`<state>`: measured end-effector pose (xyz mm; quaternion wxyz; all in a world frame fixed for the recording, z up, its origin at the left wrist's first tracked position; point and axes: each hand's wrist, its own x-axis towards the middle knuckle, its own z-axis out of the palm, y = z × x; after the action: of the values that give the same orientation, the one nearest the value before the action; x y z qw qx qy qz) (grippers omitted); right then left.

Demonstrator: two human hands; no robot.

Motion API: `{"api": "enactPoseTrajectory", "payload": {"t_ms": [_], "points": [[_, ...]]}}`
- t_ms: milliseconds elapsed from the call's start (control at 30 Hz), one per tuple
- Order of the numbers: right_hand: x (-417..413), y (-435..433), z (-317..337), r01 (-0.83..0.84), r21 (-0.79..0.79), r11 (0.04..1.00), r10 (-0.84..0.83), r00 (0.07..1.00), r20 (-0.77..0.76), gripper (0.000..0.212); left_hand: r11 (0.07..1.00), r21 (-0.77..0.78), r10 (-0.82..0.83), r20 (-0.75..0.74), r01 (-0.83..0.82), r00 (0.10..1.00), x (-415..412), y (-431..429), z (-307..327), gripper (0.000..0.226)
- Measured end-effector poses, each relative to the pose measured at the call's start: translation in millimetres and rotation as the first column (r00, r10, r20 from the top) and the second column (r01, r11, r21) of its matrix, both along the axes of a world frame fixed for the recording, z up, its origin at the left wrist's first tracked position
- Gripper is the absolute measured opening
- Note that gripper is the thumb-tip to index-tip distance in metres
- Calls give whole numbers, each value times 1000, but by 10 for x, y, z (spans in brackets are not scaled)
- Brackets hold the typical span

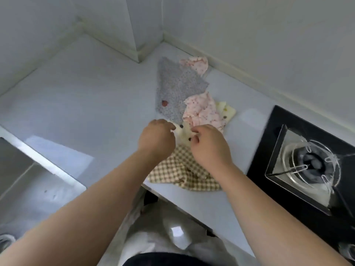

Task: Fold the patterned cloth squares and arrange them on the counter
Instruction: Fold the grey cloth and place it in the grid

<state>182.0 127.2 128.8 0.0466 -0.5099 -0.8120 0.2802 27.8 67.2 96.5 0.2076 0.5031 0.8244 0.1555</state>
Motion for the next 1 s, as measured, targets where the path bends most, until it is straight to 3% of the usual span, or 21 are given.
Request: {"api": "enactPoseTrajectory", "payload": {"t_ms": [133,233,367,567,733,867,1000], "points": [[-348,141,-88,123,49,991,-120,991,-58,34,973,-50,-229,-68,226,971,-328,354,-209,42],[-445,180,-115,168,95,981,-161,984,-81,31,967,-29,-255,-101,253,962,-520,577,-335,48],[-591,276,-143,138,121,983,-133,990,-53,33,980,-22,-200,-140,199,970,-770,744,-496,62],[-924,377,-284,-30,147,989,32,999,-14,38,991,124,-17,-203,43,979,-940,588,-762,30],[-948,140,-311,-234,197,952,224,972,73,51,910,340,267,-46,-236,963,-914,88,-407,24],[-1140,29,-116,-265,240,934,283,958,-44,61,811,524,272,54,-259,961,-1019,-83,105,21],[-1432,15,3,-218,295,930,288,932,-221,68,713,665,264,35,-220,964,-1119,-109,404,18]]}}
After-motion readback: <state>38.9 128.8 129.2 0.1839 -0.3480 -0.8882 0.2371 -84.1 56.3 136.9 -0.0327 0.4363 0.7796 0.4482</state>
